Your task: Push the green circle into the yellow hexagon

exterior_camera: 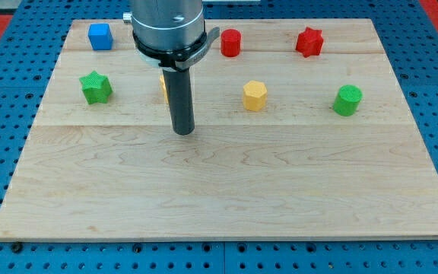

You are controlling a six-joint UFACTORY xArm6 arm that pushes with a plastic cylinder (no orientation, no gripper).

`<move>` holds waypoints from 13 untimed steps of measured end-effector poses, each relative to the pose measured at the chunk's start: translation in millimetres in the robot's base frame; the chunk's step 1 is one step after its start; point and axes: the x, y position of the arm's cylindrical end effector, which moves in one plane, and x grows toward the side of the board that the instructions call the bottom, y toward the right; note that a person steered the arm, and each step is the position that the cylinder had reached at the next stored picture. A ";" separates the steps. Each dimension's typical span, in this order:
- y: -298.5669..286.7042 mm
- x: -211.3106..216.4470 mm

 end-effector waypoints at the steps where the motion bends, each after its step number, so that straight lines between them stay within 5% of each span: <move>1: 0.0 0.0; 3: 24.7 -5.8; 5: 130.2 -29.9; 8: 172.8 -79.1; 10: 232.0 -39.1; 11: 210.0 -13.7; 12: 277.0 -7.2; 13: 269.0 -36.7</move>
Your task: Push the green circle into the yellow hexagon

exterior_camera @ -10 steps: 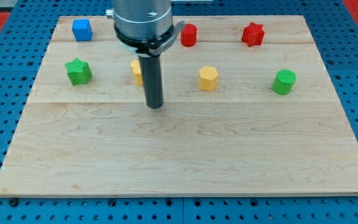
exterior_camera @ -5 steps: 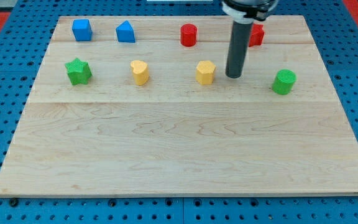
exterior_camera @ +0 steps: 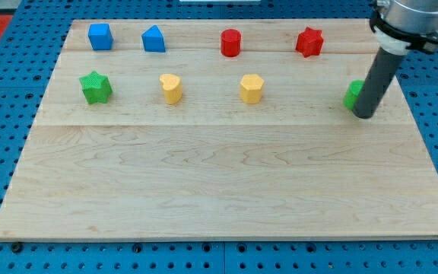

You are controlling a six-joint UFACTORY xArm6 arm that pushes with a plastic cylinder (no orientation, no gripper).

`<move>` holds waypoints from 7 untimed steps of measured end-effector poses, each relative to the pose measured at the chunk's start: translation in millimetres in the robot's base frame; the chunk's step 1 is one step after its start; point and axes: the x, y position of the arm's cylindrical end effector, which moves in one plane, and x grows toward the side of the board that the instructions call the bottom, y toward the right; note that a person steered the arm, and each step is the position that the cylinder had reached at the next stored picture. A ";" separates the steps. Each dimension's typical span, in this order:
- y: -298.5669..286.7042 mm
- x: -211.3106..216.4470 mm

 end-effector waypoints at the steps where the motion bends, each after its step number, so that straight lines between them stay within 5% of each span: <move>1: 9.1 -10.0; 2: 33.4 8.9; 3: -8.3 29.9; 6: -63.8 5.2; 7: 19.3 -0.9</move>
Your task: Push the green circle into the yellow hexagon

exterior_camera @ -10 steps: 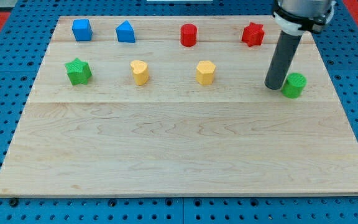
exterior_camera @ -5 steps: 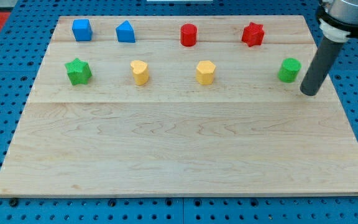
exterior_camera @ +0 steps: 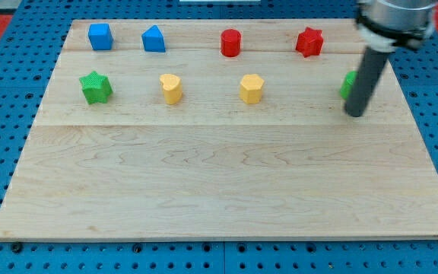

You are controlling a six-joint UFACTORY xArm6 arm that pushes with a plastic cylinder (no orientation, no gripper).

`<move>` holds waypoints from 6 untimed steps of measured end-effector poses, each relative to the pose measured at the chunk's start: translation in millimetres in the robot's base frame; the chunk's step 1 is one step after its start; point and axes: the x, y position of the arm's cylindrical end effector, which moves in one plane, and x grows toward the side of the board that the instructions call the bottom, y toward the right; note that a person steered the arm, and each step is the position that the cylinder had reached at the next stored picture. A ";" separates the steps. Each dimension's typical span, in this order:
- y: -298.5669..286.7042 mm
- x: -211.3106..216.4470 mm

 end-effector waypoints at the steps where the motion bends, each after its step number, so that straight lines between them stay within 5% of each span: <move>1: 68.3 -24.5; 4: -130.1 -93.5; 6: -65.7 -77.8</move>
